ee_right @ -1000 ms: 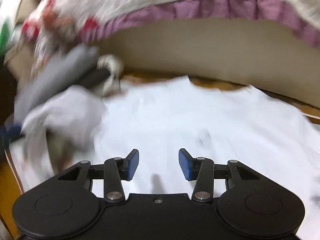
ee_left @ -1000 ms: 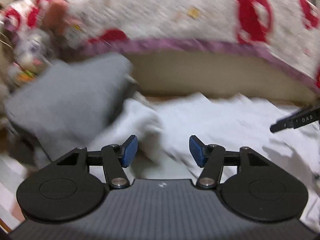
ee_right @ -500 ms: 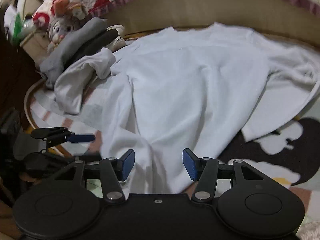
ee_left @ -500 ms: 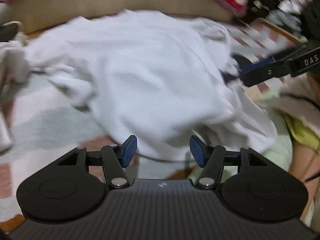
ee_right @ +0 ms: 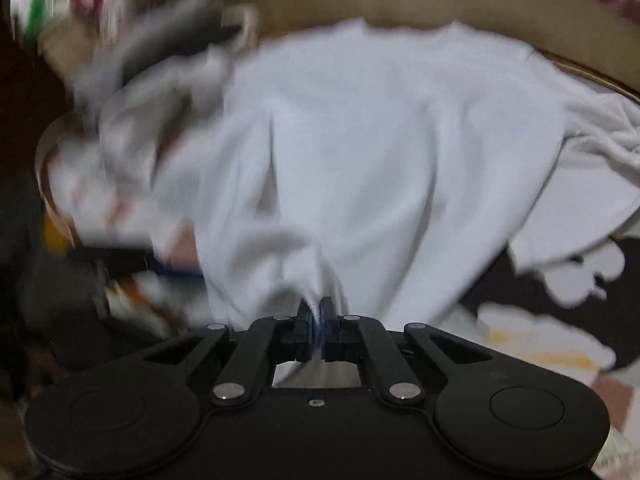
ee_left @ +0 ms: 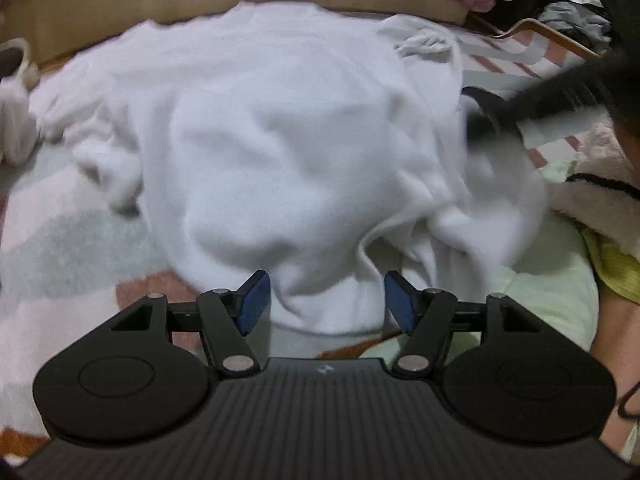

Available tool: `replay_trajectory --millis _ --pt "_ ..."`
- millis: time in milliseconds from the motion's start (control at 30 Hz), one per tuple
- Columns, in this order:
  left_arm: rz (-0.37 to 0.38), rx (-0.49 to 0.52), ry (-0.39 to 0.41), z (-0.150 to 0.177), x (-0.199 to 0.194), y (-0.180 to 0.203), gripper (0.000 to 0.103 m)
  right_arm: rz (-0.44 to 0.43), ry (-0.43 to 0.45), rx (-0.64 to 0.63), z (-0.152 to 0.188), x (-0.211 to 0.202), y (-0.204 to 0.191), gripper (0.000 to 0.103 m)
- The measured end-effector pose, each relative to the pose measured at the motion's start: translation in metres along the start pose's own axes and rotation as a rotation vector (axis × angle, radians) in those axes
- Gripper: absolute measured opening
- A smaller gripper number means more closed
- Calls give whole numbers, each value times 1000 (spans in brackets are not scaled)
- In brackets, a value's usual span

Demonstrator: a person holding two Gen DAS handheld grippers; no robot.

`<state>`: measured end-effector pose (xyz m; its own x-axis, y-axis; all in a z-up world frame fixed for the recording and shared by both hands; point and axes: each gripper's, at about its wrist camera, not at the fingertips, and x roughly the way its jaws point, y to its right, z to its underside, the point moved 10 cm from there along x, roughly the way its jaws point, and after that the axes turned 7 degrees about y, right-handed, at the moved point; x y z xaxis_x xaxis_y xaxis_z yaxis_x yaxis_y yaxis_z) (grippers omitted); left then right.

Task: Fold clothes
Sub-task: 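Grasp the shirt hem with the left gripper while the right gripper grasps it too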

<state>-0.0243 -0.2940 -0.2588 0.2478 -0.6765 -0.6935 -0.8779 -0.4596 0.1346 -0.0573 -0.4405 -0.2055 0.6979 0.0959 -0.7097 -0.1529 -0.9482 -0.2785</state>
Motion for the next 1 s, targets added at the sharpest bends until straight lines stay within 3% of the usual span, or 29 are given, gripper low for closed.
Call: replay_trajectory --millis 100,233,367,433,467,500,667,767,833,933,1000 --pt "7 53 41 -9 -1 10 63 51 104 -21 -29 -5 13 4" --pt "-47 42 42 -21 17 8 67 -17 213 48 -57 -6 22 4" --pt "-75 13 30 -30 33 2 67 6 358 53 -77 -14 32 4" --pt "-95 13 36 -36 37 -4 48 -2 415 67 -86 -21 38 4" --pt "-112 24 41 -40 38 -7 11 3 427 72 -88 -22 41 4" --pt "-131 34 50 -45 38 -11 4 19 431 75 -90 -20 46 4" --pt "-250 24 180 -82 18 -44 2 173 371 112 -86 -6 83 4" --pt "-278 -7 240 -99 11 -63 1 226 297 174 -77 8 104 7" --pt "-265 -40 244 -101 15 -71 1 242 250 218 -68 17 114 12" --pt "-269 -44 246 -102 23 -75 1 239 202 305 -56 24 125 28" --pt "-258 -29 241 -100 27 -76 1 224 186 377 -48 25 131 46"
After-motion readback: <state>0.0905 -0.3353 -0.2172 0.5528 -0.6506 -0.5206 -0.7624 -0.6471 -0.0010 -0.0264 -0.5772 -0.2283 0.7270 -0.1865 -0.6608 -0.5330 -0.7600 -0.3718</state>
